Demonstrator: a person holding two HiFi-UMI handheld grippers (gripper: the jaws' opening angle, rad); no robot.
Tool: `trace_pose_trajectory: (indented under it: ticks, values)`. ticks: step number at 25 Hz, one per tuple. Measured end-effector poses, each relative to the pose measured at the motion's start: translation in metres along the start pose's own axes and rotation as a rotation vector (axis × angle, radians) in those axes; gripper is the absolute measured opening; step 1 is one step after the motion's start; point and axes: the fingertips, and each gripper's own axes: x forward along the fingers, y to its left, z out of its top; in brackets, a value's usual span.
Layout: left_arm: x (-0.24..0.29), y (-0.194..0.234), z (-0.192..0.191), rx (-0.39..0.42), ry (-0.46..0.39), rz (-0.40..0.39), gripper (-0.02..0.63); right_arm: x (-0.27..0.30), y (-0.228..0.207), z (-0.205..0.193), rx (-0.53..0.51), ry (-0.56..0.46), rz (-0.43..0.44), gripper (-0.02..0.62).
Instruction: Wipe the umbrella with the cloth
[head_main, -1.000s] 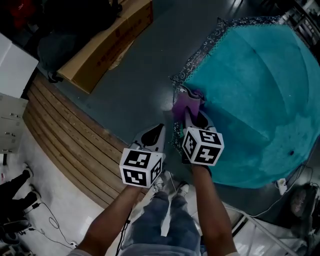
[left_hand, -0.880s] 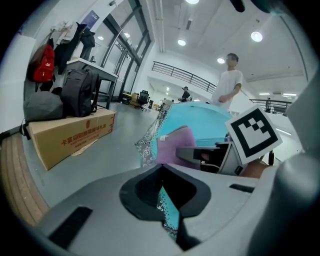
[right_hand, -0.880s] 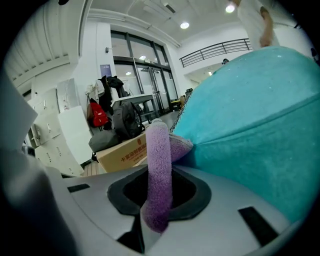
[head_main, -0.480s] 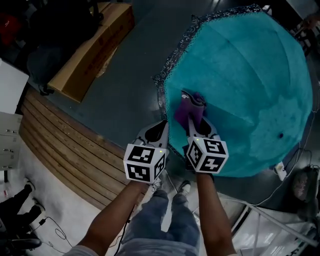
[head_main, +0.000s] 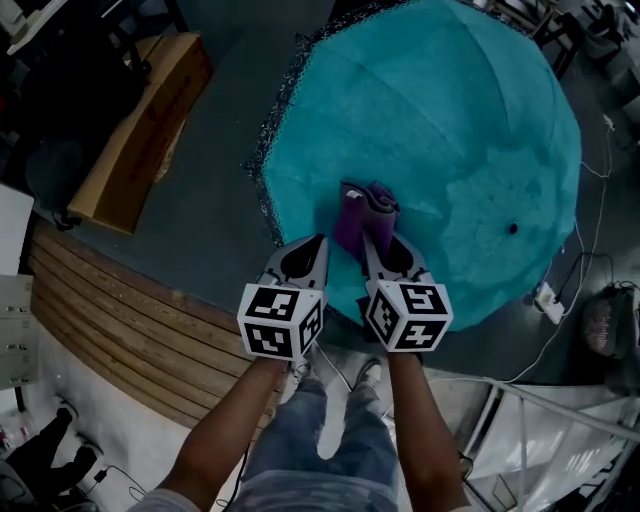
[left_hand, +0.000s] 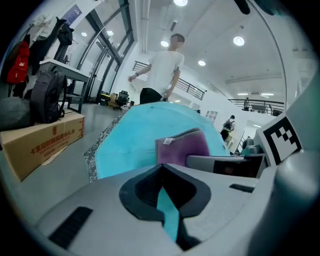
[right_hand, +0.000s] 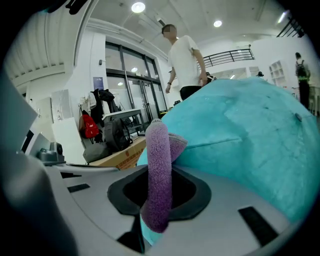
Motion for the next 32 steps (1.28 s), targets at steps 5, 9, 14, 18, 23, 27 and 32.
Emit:
trace_pose_trajectory:
  ticks: [5, 9, 14, 18, 23, 27, 32]
  values:
    - [0.016, -0.042, 0.004, 0.029, 0.002, -0.019, 0.005, -0.029, -0.035, 0.013, 0.022, -0.036, 0.001, 0.077]
    - [0.028, -0.072, 0.005, 0.047, 0.006, -0.03, 0.005, -0.05, -0.062, 0.02, 0.033, -0.056, -0.002, 0.077]
    - [0.044, -0.111, 0.002, 0.064, 0.012, -0.044, 0.005, -0.076, -0.103, 0.027, 0.055, -0.081, -0.018, 0.077]
    - [0.056, -0.146, 0.001, 0.079, 0.018, -0.05, 0.005, -0.098, -0.14, 0.035, 0.067, -0.099, -0.034, 0.077]
    - [0.068, -0.175, -0.001, 0.095, 0.024, -0.053, 0.005, -0.117, -0.18, 0.039, 0.073, -0.108, -0.062, 0.077]
    - [0.076, -0.193, -0.003, 0.103, 0.033, -0.05, 0.005, -0.13, -0.207, 0.043, 0.051, -0.1, -0.081, 0.077]
    - [0.079, -0.207, -0.013, 0.106, 0.042, -0.031, 0.005, -0.147, -0.243, 0.044, 0.025, -0.093, -0.12, 0.077]
